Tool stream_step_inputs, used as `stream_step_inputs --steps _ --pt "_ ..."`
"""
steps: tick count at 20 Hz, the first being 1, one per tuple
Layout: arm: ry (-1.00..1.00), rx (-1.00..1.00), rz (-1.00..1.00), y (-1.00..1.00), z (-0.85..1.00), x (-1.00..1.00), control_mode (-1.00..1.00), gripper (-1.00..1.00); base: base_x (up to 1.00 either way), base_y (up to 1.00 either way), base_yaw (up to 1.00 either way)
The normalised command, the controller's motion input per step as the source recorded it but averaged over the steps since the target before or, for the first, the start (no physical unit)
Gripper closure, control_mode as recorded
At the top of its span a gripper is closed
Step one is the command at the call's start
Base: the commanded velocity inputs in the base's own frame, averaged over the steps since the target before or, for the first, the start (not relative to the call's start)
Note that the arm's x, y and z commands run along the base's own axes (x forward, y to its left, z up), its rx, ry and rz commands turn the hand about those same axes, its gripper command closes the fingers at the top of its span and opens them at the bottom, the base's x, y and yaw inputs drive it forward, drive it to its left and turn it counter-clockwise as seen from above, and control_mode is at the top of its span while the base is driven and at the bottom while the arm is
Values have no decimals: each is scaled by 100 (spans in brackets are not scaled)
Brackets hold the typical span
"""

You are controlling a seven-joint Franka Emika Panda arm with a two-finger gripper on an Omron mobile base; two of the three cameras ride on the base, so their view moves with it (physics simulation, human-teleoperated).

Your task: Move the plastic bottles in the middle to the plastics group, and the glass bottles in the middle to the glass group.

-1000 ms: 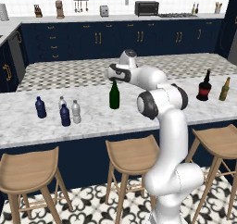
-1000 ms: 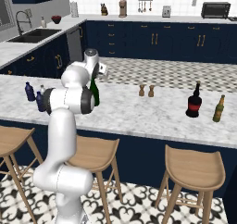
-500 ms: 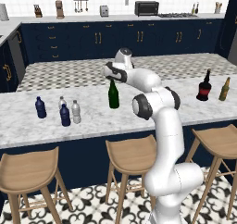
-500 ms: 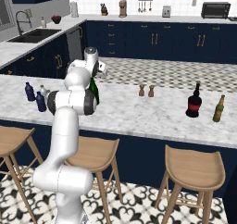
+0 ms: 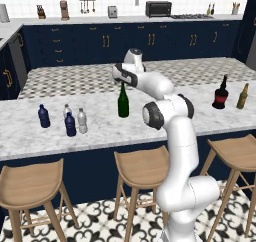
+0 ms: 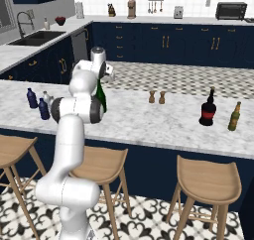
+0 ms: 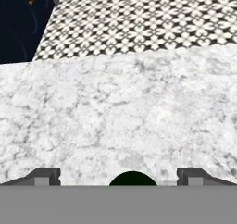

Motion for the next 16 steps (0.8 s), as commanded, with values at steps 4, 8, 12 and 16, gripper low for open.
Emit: stream_step_inputs --steps 4,8,12,16 --pt "0 0 0 0 -27 -19 -100 -100 0 0 0" --pt "0 0 0 0 -40 -2 -100 -100 0 0 0" --pt "-1 0 0 0 -30 0 -100 100 0 0 0" --pt "0 0 0 -4 -35 -5 -100 100 0 0 0"
